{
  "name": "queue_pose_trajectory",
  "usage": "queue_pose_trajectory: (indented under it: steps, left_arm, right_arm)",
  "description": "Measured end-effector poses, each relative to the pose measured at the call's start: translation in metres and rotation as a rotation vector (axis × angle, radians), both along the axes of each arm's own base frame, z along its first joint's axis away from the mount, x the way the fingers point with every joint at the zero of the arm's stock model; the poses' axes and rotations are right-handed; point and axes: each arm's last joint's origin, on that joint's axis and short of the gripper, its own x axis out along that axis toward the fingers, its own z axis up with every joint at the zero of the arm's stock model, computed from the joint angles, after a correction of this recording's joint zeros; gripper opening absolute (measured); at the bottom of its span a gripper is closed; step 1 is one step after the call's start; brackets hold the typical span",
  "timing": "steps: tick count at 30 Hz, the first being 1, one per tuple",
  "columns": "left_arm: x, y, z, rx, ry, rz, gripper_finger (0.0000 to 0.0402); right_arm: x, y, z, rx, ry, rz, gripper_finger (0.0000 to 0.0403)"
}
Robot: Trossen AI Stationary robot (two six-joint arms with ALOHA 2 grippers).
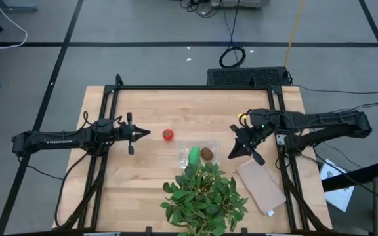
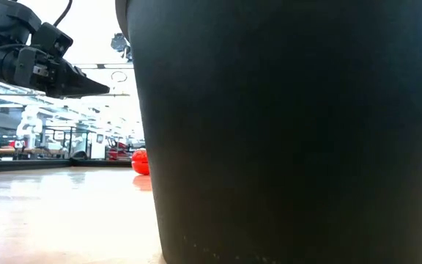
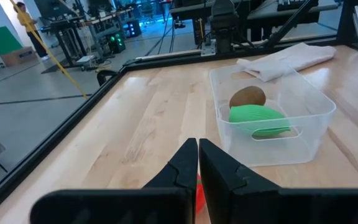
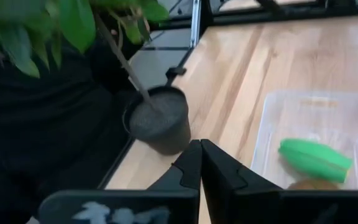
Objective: Pick and placing Produce into tupperware
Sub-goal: Put the orange tomato into the transparent bin
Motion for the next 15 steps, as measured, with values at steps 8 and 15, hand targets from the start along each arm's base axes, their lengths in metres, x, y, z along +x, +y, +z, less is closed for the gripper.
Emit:
queue_pose_trajectory:
  steps: [8,15]
  left_arm:
    - [0.0,0.0,0.0,0.006,0.0,0.001,0.0021]
    - [0.0,0.0,0.0,0.004,0.001,0.001,0.0021]
  right_arm:
    - [-0.007,0.001,-0.016,0.021,-0.091,0.017,0.0]
    - [-0.016,-0.002,-0.012,-0.015,-0.179,-0.112,0.0]
